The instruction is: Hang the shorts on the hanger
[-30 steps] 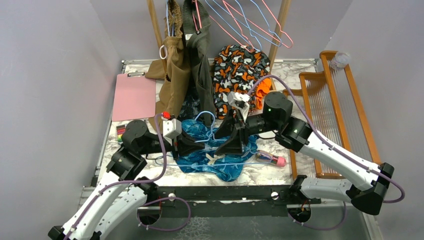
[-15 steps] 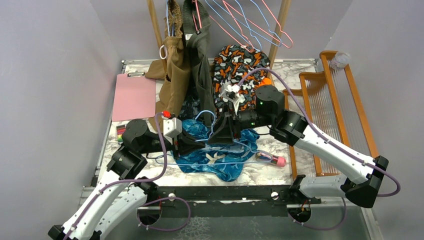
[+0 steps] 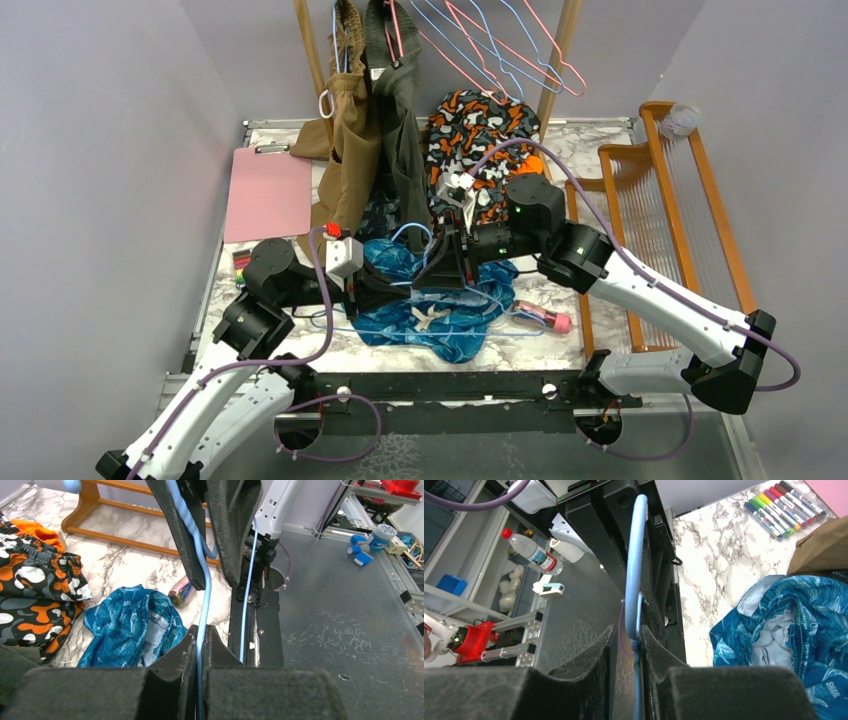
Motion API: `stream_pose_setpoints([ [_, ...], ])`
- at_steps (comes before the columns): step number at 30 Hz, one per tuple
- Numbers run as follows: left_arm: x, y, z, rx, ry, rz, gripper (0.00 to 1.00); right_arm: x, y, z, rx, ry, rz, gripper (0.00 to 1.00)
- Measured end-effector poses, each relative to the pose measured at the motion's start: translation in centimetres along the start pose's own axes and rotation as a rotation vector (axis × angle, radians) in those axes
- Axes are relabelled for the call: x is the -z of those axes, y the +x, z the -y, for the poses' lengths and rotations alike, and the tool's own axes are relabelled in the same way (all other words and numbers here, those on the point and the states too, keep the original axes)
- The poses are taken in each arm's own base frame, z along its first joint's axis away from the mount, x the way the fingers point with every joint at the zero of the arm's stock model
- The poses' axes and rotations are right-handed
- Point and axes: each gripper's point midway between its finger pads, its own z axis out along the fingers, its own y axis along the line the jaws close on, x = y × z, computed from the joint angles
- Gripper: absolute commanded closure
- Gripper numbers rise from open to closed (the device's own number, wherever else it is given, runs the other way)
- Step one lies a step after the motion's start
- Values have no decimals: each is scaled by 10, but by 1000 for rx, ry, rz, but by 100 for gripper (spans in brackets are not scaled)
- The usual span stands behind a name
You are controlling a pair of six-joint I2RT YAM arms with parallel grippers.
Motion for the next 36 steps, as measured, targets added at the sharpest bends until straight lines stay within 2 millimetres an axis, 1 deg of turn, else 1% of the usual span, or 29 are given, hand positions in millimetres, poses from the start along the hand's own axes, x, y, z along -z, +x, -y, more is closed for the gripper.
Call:
stream_pose_setpoints([
  [3, 0, -1, 1, 0, 7, 1, 100, -1, 0, 1, -1, 9, 1, 87],
  [7, 0, -2, 3, -3, 13, 5, 100, -1, 1, 3, -2, 14, 3, 99],
  [10, 0, -2, 3, -2, 13, 6, 100, -2, 1, 3, 0, 14, 4, 99],
  [11, 0, -2, 3, -2, 13, 6, 95, -2, 1, 3, 1, 14, 5, 99],
  [12, 0, -2, 4, -2, 13, 7, 87, -2, 1, 3, 3, 15, 7, 99],
  [14, 1, -3, 3, 4, 8, 8, 62, -1, 2, 3, 8, 17, 14, 99],
  [15, 1, -3, 2, 8, 0, 10, 52, -1, 3, 3, 10, 19, 16, 99],
  [17, 2, -5, 0, 10, -22, 20, 40, 0, 9, 3, 8, 24, 14, 99],
  [19, 4, -9, -1, 8, -47, 34, 34, 4, 17, 3, 4, 36, 11, 99],
  [23, 10, -17, -2, -18, -90, 73, 31, 17, 25, 2, 21, 77, 42, 99],
  [28, 13, -24, 0, -41, -105, 98, 28, 34, 22, -12, 79, 71, 113, 99],
  [31, 9, -23, -3, -16, -95, 91, 27, 36, 16, -15, 104, 63, 137, 99],
  [33, 5, -23, -4, 4, -81, 83, 27, 34, 16, -13, 108, 64, 134, 99],
  [36, 1, -29, -3, 13, -57, 81, 26, 32, 17, -11, 106, 66, 129, 99],
])
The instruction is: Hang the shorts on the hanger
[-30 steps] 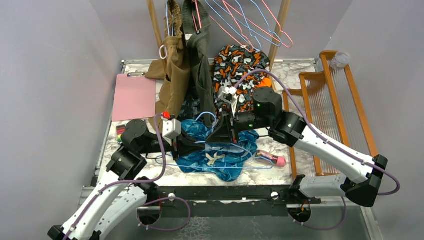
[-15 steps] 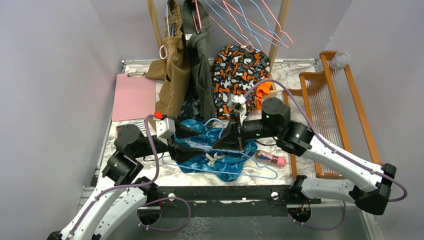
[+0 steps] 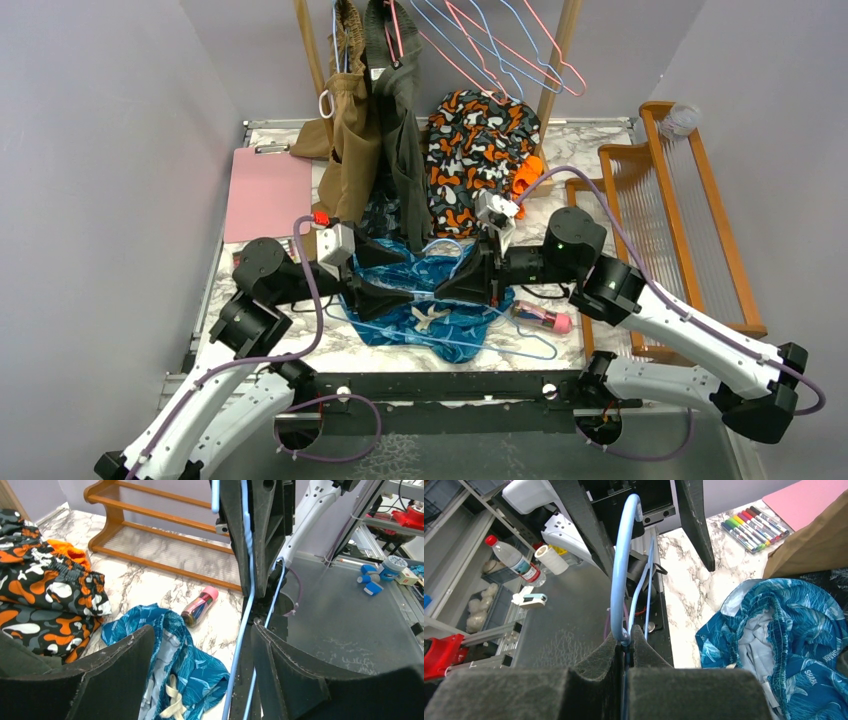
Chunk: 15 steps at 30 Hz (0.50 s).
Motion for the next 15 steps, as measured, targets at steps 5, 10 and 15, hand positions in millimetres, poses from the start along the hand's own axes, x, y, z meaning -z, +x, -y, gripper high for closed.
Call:
stream_pose_setpoints([
  [5, -3, -2, 3, -5, 31, 0, 27, -3, -1, 2, 6, -5, 5, 99],
  [10, -6, 3, 1, 10, 42, -16, 28, -9, 2, 5, 0, -8, -4, 99],
  [15, -8, 8, -3, 19, 41, -30, 26, -10, 3, 7, -3, -8, -10, 99],
])
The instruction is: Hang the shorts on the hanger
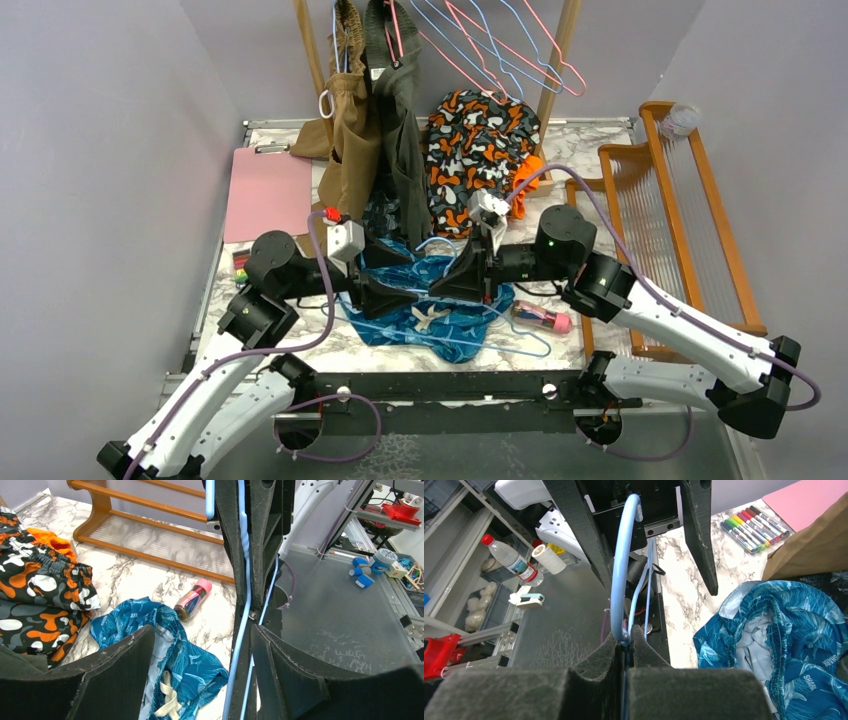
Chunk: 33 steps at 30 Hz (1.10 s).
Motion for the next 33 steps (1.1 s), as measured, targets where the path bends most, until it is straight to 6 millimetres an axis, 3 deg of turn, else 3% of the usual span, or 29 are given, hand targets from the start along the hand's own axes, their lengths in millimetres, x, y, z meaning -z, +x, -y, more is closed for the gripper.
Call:
stream_pose_setpoints([
  [3, 0, 0, -3, -2, -20, 0, 23, 2, -2, 5, 22, 32, 10, 99],
  [7, 9, -8, -21, -27, -173, 41, 13, 16, -9, 18, 71, 157, 41, 99],
  [12, 44, -25, -57, -19, -511, 137, 1, 55, -25, 34, 153, 369, 109, 99],
  [15, 66, -18, -82, 69, -717, 158, 1, 78, -25, 40, 184, 469, 134, 99],
  [18, 79, 6, -106, 199, -880, 123, 1, 96, -9, 49, 182, 549, 123, 99],
  [20, 83, 33, -122, 306, -976, 65, 1, 104, 6, 56, 171, 591, 104, 99],
  [24, 78, 103, -144, 528, -1104, -139, 1, 114, 26, 63, 147, 635, 75, 99],
  [27, 77, 146, -148, 646, -1162, -284, 1, 117, 29, 62, 138, 641, 70, 99],
  [30, 81, 166, -145, 715, -1199, -357, 2, 119, 29, 60, 137, 640, 73, 99],
  [33, 83, 172, -142, 744, -1214, -373, 8, 122, 28, 58, 137, 638, 83, 99],
])
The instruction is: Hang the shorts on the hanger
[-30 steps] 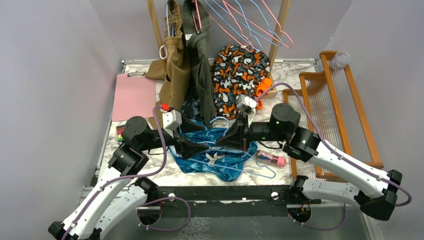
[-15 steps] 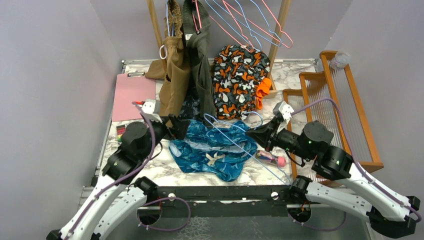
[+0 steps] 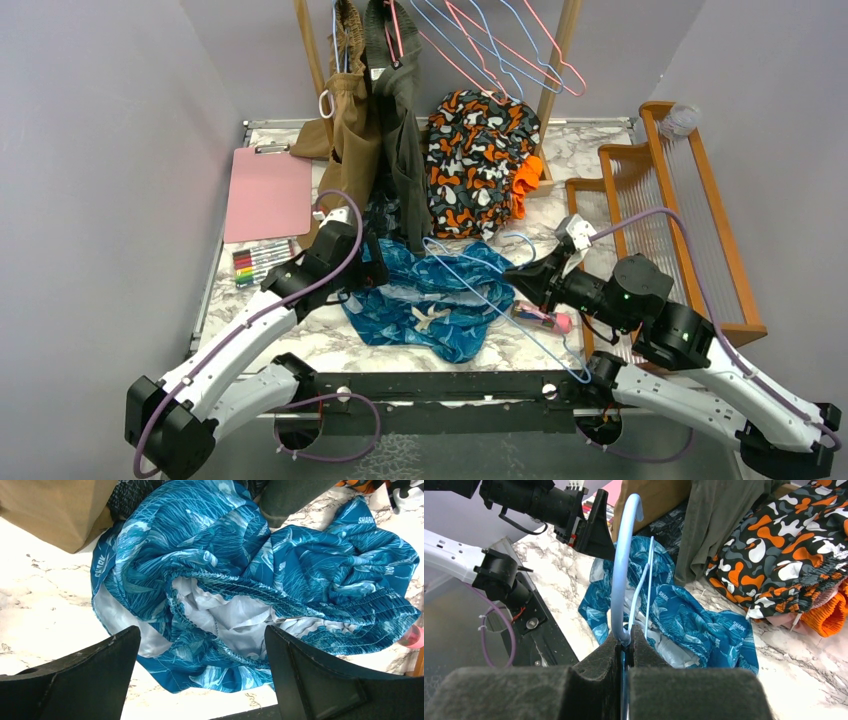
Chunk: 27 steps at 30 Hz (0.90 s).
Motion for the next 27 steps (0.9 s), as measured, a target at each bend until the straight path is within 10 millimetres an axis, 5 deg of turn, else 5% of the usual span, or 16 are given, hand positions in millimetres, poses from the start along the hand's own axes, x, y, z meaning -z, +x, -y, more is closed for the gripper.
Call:
stream_pose_setpoints([
  [7, -4, 6, -10, 10, -44, -11, 47, 0, 2, -1, 0, -5, -3, 99],
  [19, -27, 18, -33, -38, -185, -70, 47, -8, 13, -8, -2, -46, -41, 99],
  [27, -31, 10, -27, -43, -178, -58, 51, -14, 16, -10, -3, -62, -50, 99],
])
